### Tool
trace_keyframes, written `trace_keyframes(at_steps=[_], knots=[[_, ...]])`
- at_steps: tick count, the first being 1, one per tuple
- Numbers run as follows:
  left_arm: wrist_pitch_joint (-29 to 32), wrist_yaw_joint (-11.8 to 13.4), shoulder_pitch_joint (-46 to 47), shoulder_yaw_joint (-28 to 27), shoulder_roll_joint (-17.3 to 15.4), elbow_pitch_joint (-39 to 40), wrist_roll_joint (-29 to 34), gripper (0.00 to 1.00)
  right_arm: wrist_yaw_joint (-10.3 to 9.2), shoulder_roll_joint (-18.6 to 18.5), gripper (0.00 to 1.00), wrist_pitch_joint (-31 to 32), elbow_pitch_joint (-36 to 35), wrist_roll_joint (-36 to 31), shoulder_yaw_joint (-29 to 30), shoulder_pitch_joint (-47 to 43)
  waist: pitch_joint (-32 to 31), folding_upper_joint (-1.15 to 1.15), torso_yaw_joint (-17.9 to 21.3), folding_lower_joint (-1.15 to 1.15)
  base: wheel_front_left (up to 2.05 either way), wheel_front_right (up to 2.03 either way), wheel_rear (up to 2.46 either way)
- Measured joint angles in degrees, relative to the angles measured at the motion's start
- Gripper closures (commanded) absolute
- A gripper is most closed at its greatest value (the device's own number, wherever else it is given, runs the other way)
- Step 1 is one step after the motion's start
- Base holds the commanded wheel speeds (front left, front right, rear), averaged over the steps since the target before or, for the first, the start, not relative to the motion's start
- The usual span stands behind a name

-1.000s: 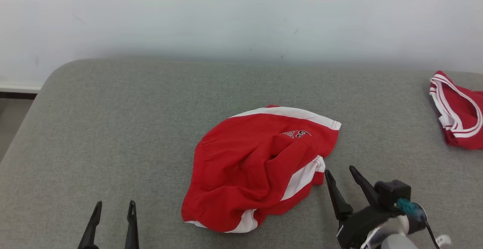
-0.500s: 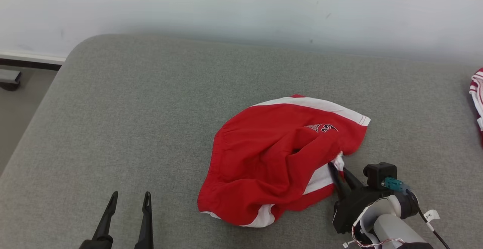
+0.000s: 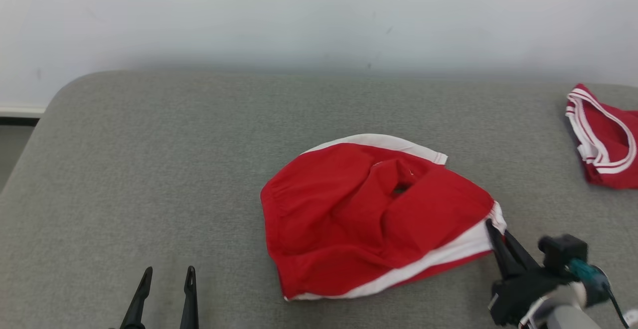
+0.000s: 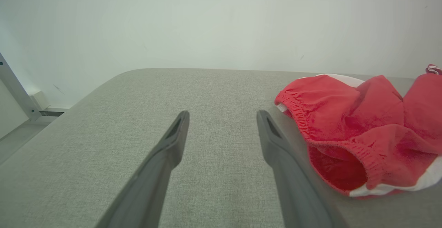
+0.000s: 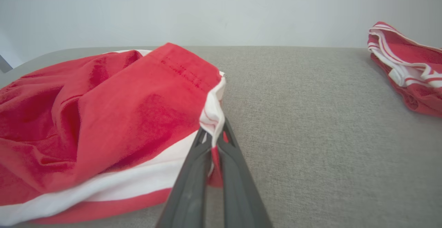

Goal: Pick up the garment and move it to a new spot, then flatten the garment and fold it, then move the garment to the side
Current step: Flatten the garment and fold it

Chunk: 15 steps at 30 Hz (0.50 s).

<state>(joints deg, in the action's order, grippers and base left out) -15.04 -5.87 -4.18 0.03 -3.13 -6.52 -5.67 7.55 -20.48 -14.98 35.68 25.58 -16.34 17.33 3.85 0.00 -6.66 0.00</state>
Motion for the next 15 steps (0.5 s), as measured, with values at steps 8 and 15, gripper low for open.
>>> trace_keyframes(at_steps=[8,15], knots=[[0.0,0.2,-0.3,0.1,0.2,0.0,-0.5,0.0,0.0,-0.5,1.0,0.0,-10.1,-1.0,7.7,-13.8,-0.6,0.0,3.3,0.0,0.0,0.0,0.0],[0.0,0.0,-0.4,0.1,0.2,-0.7,-0.5,0.0,0.0,2.6,0.0,0.6,-15.7,-3.2,12.4,-18.0,-0.5,0.0,4.2,0.01,0.0,0.0,0.0]])
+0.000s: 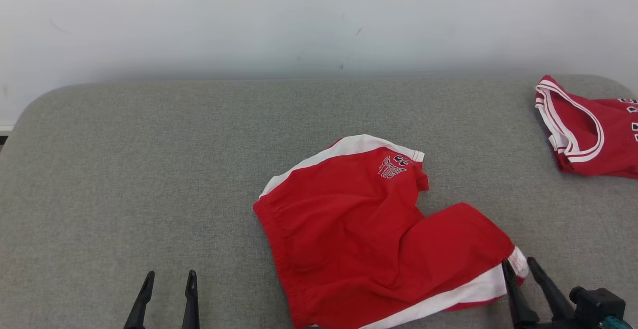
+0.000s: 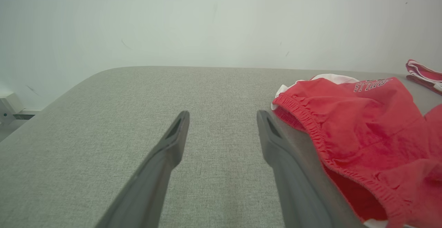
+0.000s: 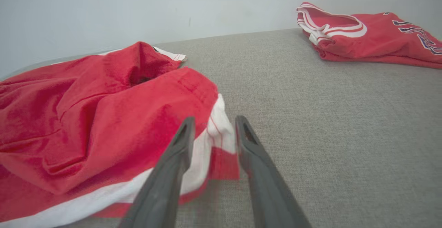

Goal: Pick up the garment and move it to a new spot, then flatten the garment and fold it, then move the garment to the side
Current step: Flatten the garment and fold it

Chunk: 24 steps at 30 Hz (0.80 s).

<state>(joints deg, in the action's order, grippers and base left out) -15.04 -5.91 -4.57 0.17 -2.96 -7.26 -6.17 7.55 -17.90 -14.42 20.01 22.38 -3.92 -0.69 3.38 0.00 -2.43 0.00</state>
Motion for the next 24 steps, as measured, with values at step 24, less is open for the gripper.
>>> trace_keyframes(at_steps=[24], knots=[[0.0,-1.5,0.2,23.9,-6.8,-10.6,-4.7,0.0,0.0,0.3,0.0,1.1,0.4,-1.4,3.7,-2.8,0.3,0.0,0.2,0.0,0.0,0.0,0.0]])
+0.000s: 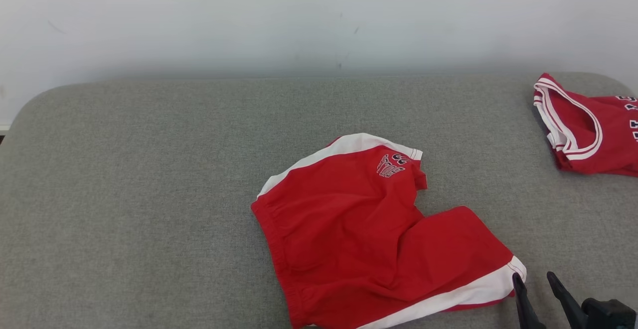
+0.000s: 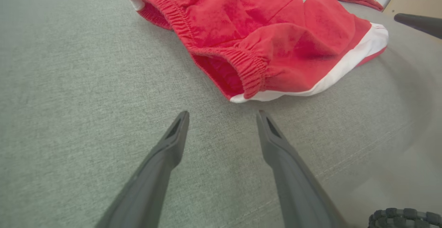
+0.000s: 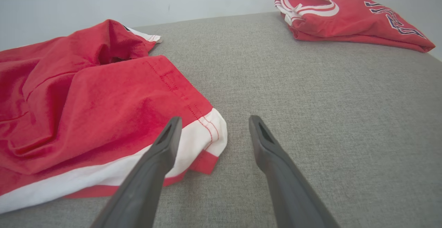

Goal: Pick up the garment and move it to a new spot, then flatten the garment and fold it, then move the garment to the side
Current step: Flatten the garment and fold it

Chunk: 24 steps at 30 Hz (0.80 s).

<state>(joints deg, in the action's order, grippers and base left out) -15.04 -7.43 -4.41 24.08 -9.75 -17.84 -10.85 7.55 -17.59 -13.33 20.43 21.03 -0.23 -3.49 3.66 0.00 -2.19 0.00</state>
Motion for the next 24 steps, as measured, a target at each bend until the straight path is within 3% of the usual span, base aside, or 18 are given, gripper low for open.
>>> trace_keyframes(at_steps=[21,22,23,24], knots=[[0.0,-0.1,12.5,11.3,-1.8,-10.5,-3.7,0.0,0.0,-4.3,0.0,3.2,7.4,3.8,-8.0,7.8,1.7,0.0,1.9,0.0,0.0,0.0,0.0],[0.0,-0.1,12.7,11.6,-1.9,-10.7,-3.8,0.09,0.0,-4.3,0.0,3.2,7.8,3.9,-8.5,8.2,1.8,0.0,1.9,-0.01,0.0,0.0,0.0],[0.0,-0.1,13.1,11.8,-1.9,-10.8,-4.0,0.4,0.0,-4.3,0.0,3.2,8.3,4.2,-9.0,8.6,1.9,0.0,2.0,0.0,0.0,0.0,0.0],[0.0,-0.1,13.5,12.1,-1.9,-11.0,-4.4,0.61,0.0,-4.4,0.16,3.2,8.8,4.6,-9.6,9.1,1.9,0.0,2.1,-0.01,0.0,0.0,0.0]])
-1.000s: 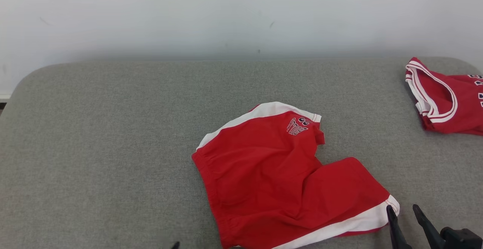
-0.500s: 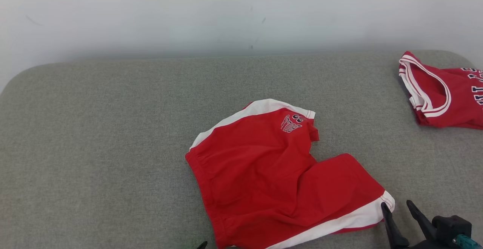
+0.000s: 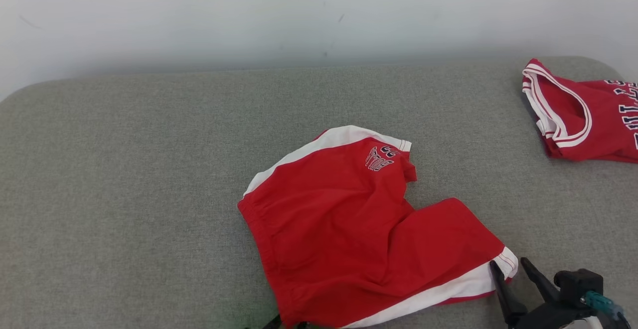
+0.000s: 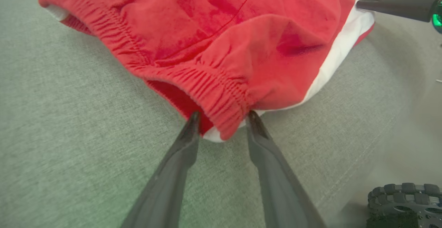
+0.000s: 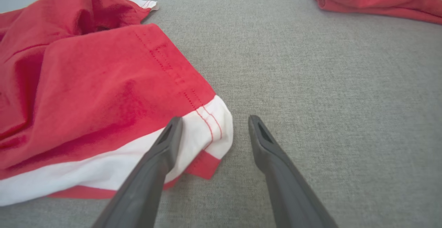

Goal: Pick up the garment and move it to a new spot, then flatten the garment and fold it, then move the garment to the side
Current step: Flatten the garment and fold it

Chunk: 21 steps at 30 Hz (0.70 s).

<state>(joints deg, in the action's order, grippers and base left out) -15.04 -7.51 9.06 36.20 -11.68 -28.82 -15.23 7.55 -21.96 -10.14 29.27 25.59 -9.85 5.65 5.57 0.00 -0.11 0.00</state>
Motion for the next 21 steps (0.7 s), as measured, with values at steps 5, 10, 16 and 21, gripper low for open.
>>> trace_keyframes(at_steps=[5,10,16,21], knots=[[0.0,0.0,1.4,2.4,-0.2,-0.1,-1.1,1.0,0.0,-0.1,1.0,-0.1,2.8,2.5,-3.3,2.2,0.1,0.0,0.2,0.0,0.0,0.0,0.0],[0.0,0.0,0.4,1.4,-1.6,2.7,-1.4,1.0,0.0,-1.3,1.0,-3.1,2.0,3.8,-4.7,2.5,-0.4,0.0,0.0,0.0,0.0,0.0,0.0],[0.0,0.0,-4.7,-2.4,-3.6,11.1,-0.9,1.0,0.0,-2.3,1.0,-4.4,-4.7,5.6,-4.5,-1.5,-1.1,0.0,-0.5,0.0,0.0,0.0,0.0],[0.0,0.0,-4.1,-4.6,-5.2,16.0,0.2,1.0,0.0,-2.4,1.0,-4.5,-10.8,6.5,-4.2,-1.8,-1.6,0.0,-0.7,0.0,0.0,0.0,0.0]])
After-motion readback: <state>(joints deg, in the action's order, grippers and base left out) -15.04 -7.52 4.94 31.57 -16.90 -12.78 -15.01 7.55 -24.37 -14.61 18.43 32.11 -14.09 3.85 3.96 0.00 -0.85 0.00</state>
